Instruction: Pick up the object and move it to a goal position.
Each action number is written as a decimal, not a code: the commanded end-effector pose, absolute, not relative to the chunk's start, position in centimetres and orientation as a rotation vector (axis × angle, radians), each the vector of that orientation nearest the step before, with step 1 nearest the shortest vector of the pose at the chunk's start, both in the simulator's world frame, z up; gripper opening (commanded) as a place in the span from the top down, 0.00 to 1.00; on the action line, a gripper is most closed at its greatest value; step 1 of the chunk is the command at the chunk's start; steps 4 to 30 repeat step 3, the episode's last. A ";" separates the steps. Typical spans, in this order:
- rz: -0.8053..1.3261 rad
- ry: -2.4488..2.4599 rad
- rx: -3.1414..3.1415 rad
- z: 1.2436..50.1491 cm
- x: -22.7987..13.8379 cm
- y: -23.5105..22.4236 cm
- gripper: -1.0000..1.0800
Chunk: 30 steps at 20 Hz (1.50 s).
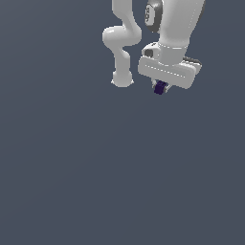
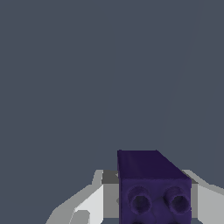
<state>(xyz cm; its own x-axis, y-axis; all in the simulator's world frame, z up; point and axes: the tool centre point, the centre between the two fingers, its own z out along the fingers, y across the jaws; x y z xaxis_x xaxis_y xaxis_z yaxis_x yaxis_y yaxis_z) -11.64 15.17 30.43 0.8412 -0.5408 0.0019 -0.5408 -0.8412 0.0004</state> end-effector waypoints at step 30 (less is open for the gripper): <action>0.002 -0.886 3.013 31.1 -12.0 15.5 1.00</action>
